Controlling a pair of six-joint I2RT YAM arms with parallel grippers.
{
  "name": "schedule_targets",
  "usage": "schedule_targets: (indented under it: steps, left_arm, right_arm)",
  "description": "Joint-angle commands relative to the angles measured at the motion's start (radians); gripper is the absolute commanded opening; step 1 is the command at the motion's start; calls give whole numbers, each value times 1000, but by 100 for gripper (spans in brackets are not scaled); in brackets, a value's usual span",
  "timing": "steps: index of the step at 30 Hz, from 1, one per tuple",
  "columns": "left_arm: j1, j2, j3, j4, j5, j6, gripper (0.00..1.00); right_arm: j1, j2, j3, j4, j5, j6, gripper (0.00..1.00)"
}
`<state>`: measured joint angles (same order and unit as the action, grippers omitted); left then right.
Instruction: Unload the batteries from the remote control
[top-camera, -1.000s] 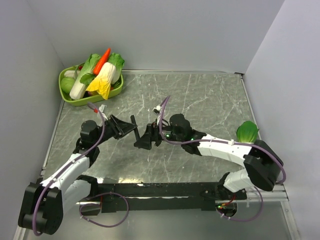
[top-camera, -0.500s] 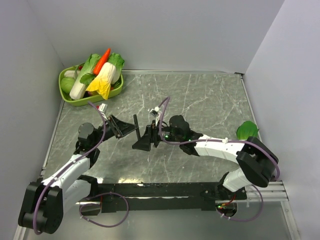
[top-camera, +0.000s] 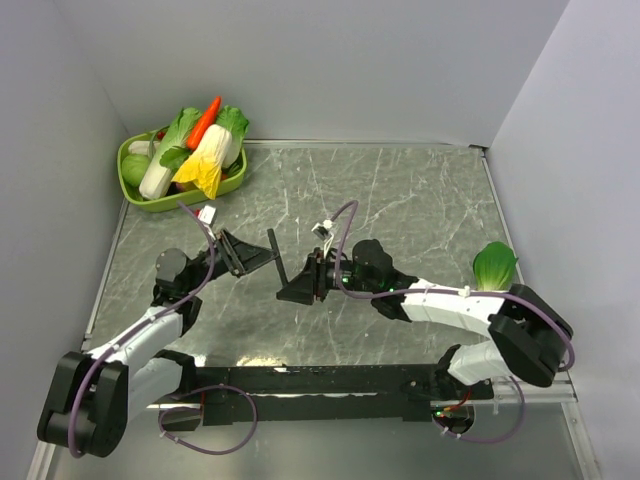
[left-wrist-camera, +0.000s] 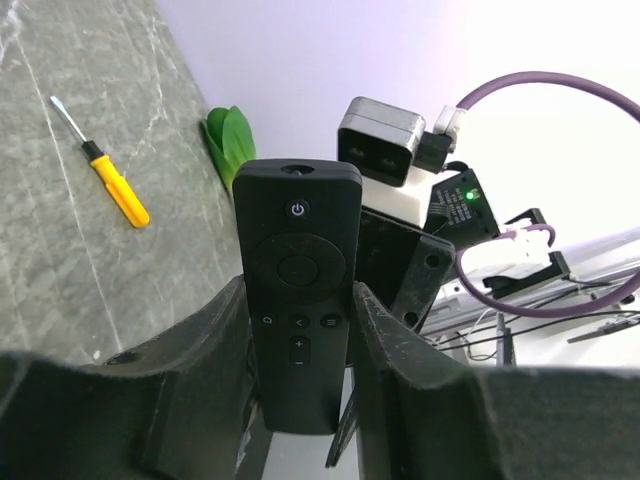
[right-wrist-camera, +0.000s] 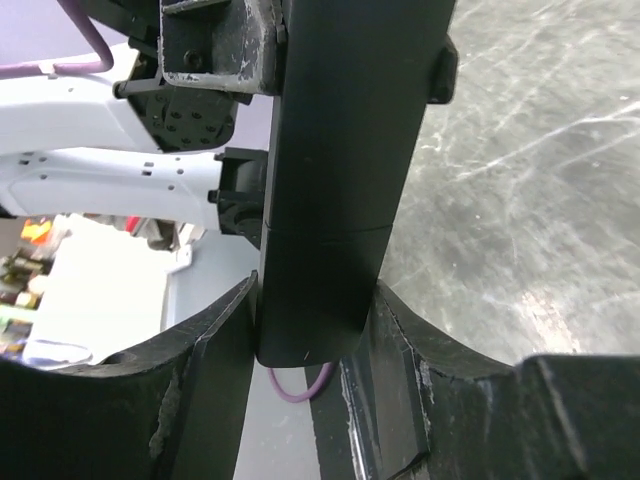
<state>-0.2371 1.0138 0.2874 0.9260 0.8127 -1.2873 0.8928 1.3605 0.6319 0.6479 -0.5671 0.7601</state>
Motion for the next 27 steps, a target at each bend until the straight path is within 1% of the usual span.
schedule_targets:
  steps: [1,2,4,5,6,7,8,9,10,12,13,14,15,19,21,25,26,27]
  left_arm:
    - [4,20,12,14,-10,8,55]
    - [4,19,18,-15,-18,20,59]
    - [4,11,45,-120,-38,61,67]
    - [4,2,56,-162,-64,77,75]
    - [4,-3,68,-249,-78,110,78]
    - [2,-9,88,-283,-90,127,83]
    - [2,-18,101,-315,-113,141,85]
    - [2,-21,111,-384,-122,167,87]
    - [1,-26,131,-406,-130,178,88]
    - [-8,-27,148,-453,-159,203,89]
    - [-13,-24,174,-525,-176,215,89]
    - [-16,-8,186,-548,-188,227,89]
    - [-24,2,194,-558,-191,229,89]
    - [-48,16,200,-536,-207,215,89]
    - [-65,22,235,-584,-249,241,89]
    - [-77,68,297,-717,-311,284,85]
    - [-77,77,303,-720,-308,284,84]
    - [-79,83,306,-717,-305,284,81]
  right_arm:
    - [6,-118,12,-43,93,-91,17]
    - [6,-138,20,-124,111,-106,17]
    - [6,-149,57,-213,168,-162,15]
    - [6,-149,71,-258,188,-177,15]
    - [8,-147,84,-340,211,-212,13]
    - [9,-144,106,-368,243,-228,12]
    - [9,-136,114,-392,260,-252,11]
    - [8,-130,121,-436,272,-263,11]
    - [9,-127,130,-450,282,-272,10]
    - [17,-124,134,-465,312,-298,9]
    - [21,-126,132,-470,328,-303,9]
    - [32,-127,134,-475,363,-317,8]
    - [41,-124,144,-481,386,-327,9]
    - [74,-87,215,-602,483,-366,8]
    - [101,-67,247,-626,532,-387,8]
    - [146,-57,279,-643,566,-415,8]
    - [153,-57,287,-643,596,-418,8]
    - [167,-57,291,-643,613,-423,8]
